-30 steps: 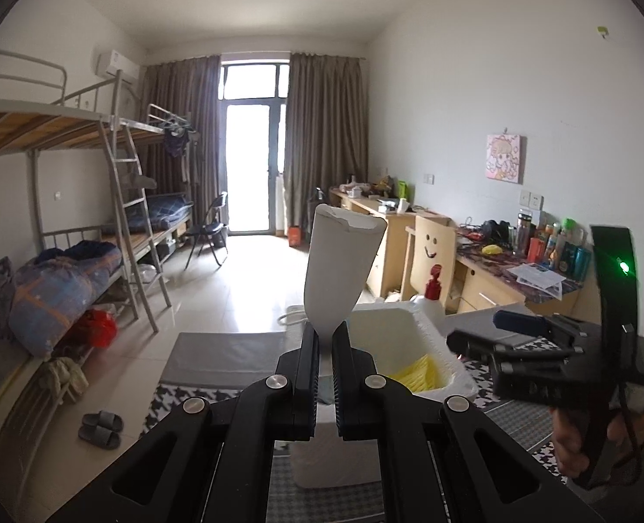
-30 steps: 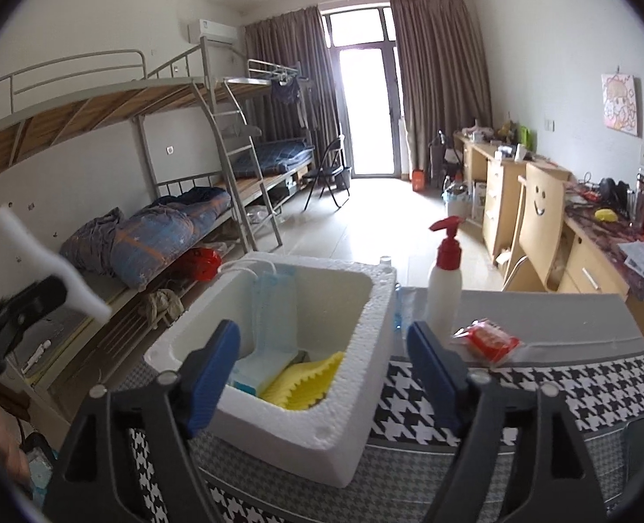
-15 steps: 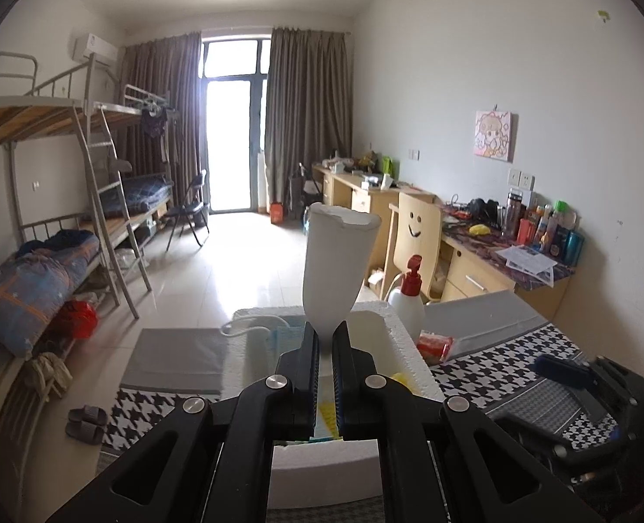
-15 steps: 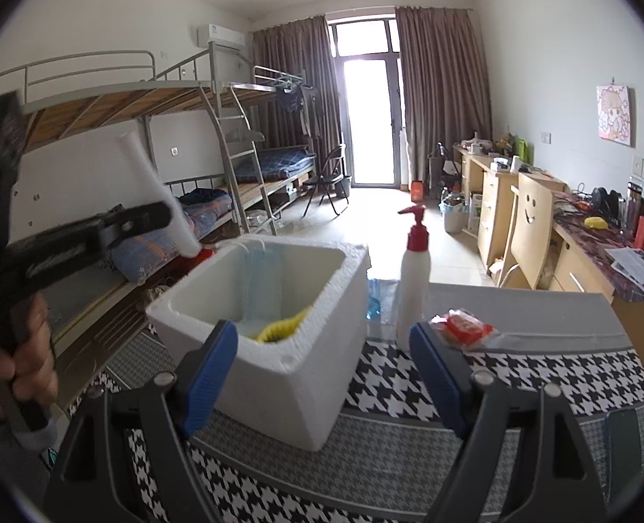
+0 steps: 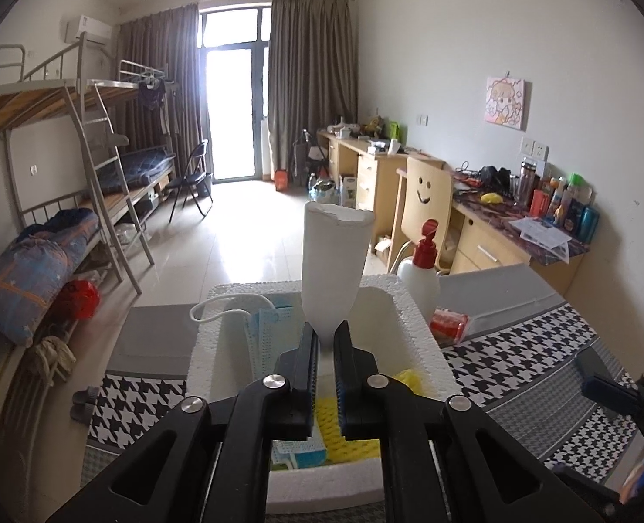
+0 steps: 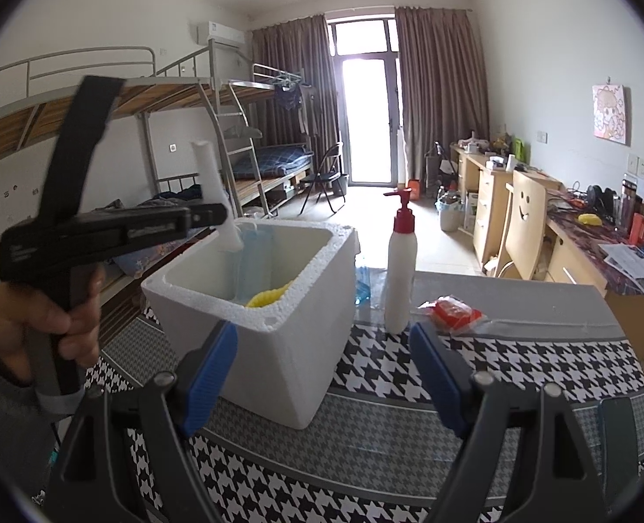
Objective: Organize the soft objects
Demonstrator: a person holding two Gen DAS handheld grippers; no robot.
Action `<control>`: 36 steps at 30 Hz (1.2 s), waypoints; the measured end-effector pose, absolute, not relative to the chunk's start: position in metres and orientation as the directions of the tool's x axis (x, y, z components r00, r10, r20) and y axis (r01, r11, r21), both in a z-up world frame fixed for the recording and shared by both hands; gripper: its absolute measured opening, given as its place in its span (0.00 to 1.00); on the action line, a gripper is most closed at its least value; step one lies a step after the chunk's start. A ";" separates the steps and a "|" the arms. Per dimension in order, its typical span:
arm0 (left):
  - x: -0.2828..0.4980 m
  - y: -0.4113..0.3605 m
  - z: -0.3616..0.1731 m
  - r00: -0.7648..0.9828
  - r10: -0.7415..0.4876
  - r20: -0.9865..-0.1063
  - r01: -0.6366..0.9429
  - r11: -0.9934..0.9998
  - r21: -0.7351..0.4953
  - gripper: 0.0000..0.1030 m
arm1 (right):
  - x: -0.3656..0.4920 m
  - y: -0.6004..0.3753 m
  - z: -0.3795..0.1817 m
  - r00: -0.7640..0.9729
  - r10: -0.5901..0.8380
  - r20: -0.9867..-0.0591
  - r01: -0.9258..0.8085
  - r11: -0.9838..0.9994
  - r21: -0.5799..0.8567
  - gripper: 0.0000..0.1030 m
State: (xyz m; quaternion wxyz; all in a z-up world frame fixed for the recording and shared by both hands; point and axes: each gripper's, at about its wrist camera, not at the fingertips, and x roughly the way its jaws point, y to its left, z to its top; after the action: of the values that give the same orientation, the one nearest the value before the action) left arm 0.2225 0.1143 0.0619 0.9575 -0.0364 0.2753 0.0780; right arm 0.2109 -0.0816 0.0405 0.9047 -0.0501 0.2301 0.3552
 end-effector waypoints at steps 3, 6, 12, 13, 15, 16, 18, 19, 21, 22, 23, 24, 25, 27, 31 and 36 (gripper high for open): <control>0.230 0.113 0.056 0.823 0.133 -0.553 -0.163 0.987 -0.005 0.42 | 0.211 -0.084 0.037 0.636 0.627 -0.449 -0.670 0.738 0.080 0.82; 0.227 0.114 0.055 0.823 0.177 -0.539 -0.188 0.981 0.035 0.77 | 0.215 -0.086 0.036 0.637 0.622 -0.456 -0.667 0.741 0.079 0.82; 0.191 0.128 0.059 0.847 0.194 -0.494 -0.248 0.968 -0.046 0.99 | 0.220 -0.086 0.037 0.675 0.568 -0.471 -0.618 0.784 0.060 0.82; 0.181 0.126 0.058 0.857 0.180 -0.482 -0.238 0.969 -0.062 0.99 | 0.217 -0.087 0.036 0.687 0.553 -0.472 -0.604 0.795 0.052 0.82; 0.157 0.118 0.056 0.880 0.163 -0.445 -0.218 0.973 -0.076 0.99 | 0.205 -0.093 0.034 0.697 0.552 -0.458 -0.596 0.801 0.059 0.82; 0.148 0.113 0.056 0.889 0.168 -0.425 -0.219 0.973 -0.074 0.99 | 0.198 -0.096 0.033 0.701 0.555 -0.447 -0.595 0.802 0.063 0.82; 0.126 0.103 0.055 0.902 0.190 -0.387 -0.232 0.971 -0.065 0.99 | 0.181 -0.102 0.033 0.724 0.557 -0.407 -0.588 0.807 0.056 0.82; 0.113 0.095 0.055 0.910 0.203 -0.361 -0.237 0.970 -0.054 0.99 | 0.172 -0.105 0.032 0.739 0.550 -0.390 -0.578 0.814 0.053 0.83; 0.093 0.082 0.053 0.915 0.225 -0.334 -0.248 0.968 -0.028 0.99 | 0.157 -0.109 0.030 0.743 0.552 -0.378 -0.577 0.815 0.058 0.91; 0.090 0.076 0.052 0.917 0.229 -0.328 -0.248 0.969 -0.018 0.99 | 0.149 -0.111 0.028 0.736 0.563 -0.376 -0.586 0.808 0.064 0.96; 0.085 0.072 0.050 0.918 0.230 -0.324 -0.247 0.969 -0.011 0.99 | 0.140 -0.115 0.026 0.734 0.572 -0.367 -0.590 0.804 0.073 0.96; 0.077 0.068 0.048 0.918 0.230 -0.323 -0.248 0.969 -0.015 0.99 | 0.134 -0.117 0.024 0.737 0.572 -0.360 -0.588 0.805 0.076 0.96; 0.074 0.068 0.046 0.916 0.229 -0.329 -0.250 0.968 -0.025 0.99 | 0.127 -0.119 0.022 0.745 0.568 -0.350 -0.581 0.810 0.077 0.96; 0.067 0.069 0.041 0.912 0.220 -0.345 -0.251 0.967 -0.047 0.99 | 0.119 -0.121 0.020 0.752 0.560 -0.347 -0.570 0.817 0.085 0.96; 0.053 0.072 0.028 0.900 0.260 -0.351 -0.292 0.956 -0.041 0.99 | 0.102 -0.124 0.015 0.767 0.546 -0.337 -0.566 0.823 0.046 0.96; 0.037 0.068 0.021 0.909 0.277 -0.312 -0.306 0.951 -0.048 0.99 | 0.084 -0.127 0.016 0.766 0.568 -0.301 -0.588 0.808 0.031 0.96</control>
State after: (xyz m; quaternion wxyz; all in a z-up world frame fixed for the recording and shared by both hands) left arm 0.0369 0.0681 0.0209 0.9758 -0.0481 0.1525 0.1494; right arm 0.0841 -0.1268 0.0158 0.9390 -0.0327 0.1496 0.3079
